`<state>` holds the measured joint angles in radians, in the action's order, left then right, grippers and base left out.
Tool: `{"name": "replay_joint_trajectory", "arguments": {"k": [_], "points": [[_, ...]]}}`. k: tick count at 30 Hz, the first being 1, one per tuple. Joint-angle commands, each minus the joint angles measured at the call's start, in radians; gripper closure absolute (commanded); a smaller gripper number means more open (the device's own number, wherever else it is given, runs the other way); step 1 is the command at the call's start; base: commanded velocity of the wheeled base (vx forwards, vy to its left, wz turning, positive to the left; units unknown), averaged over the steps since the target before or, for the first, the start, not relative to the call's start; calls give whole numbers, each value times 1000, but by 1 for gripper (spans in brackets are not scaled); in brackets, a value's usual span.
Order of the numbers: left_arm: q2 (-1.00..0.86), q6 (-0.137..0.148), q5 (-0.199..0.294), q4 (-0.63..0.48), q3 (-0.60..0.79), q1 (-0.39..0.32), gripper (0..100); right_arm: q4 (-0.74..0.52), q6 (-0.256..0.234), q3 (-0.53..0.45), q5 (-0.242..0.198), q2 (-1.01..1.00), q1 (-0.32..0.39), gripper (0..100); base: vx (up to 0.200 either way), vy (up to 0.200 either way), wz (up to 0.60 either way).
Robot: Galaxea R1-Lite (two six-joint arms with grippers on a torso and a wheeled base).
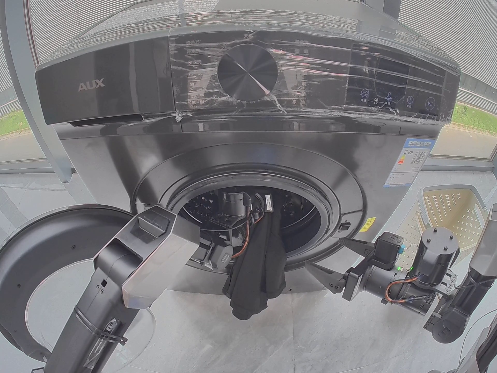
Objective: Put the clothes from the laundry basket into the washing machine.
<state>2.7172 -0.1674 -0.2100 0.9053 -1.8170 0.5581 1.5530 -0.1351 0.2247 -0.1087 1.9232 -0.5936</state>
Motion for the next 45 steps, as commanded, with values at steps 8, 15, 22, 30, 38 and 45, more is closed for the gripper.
{"name": "replay_joint_trajectory", "arguments": {"k": [8,15,22,30,38,45], "points": [[56,-4,-26,-28,-74,-18,0,9,0,5,0,0,5,0,0,0,0],[-53,2,-20,-94,74,-17,0,9,0,5,0,2,8,0,0,0,0],[-226,-3,86,-235,320,16,0,9,0,8,-2,3,5,0,0,0,0],[-274,14,150,-267,473,34,0,9,0,7,0,3,2,0,0,0,0],[-212,45,149,-264,470,34,0,7,0,10,0,3,-3,0,0,0,0],[-177,59,144,-261,440,32,100,7,0,7,0,2,-2,0,0,0,0]]}}
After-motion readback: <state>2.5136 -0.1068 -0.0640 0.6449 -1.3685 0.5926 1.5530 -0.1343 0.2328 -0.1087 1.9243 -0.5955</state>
